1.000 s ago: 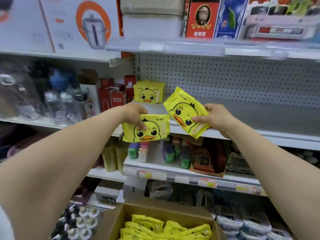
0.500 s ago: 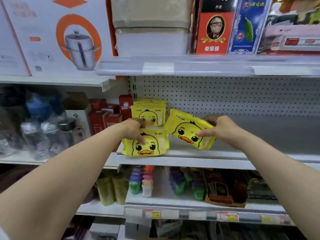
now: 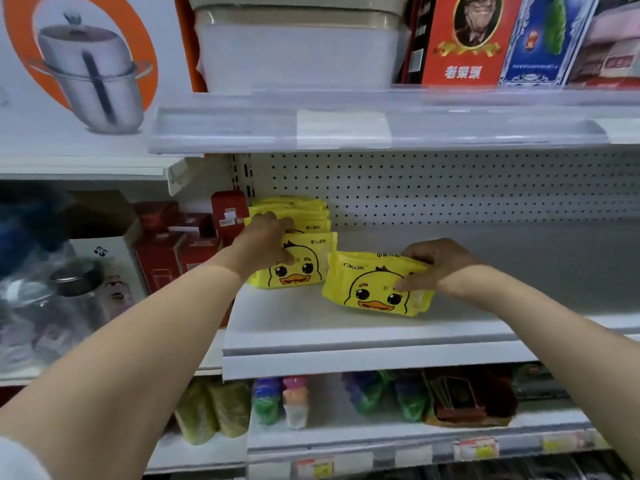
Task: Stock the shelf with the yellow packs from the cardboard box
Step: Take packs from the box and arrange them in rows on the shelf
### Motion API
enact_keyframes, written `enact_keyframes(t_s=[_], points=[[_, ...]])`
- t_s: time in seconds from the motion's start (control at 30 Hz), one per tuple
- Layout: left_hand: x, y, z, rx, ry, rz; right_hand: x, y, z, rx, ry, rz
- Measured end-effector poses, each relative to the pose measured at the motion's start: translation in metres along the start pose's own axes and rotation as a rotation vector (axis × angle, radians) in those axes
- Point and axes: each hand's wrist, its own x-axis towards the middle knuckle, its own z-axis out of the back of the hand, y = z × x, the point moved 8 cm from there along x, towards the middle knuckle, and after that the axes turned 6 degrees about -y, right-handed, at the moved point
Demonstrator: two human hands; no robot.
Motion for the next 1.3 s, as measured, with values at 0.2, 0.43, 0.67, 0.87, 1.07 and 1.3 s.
enact_keyframes(t_s=[0.2, 0.43, 0.67, 0.87, 1.07, 1.3], points=[[0.025, 0.015, -0.002, 0.02, -0.092, -0.047, 0.022, 0.021, -0.024, -0.064, 0.045, 0.038], [0.021, 0.026, 0.011, -0.21, -0.254, -0.075, 0.037, 0.054, -0.062, -0.113, 0.08, 0.108], [-0.023, 0.0, 0.03, -0.272, -0.077, -0.243, 0.066, 0.087, -0.098, -0.073, 0.017, 0.163], [-0.021, 0.016, 0.011, 0.108, -0.144, -0.153, 0.083, 0.1, -0.1, -0.193, -0.241, 0.218], [-0.026, 0.018, 0.009, 0.221, -0.299, -0.02, 0.069, 0.094, -0.073, -0.301, -0.252, 0.182], [-0.057, -0.019, 0.03, 0.156, -0.257, 0.083, 0.03, 0.079, -0.037, -0.425, -0.141, 0.074]])
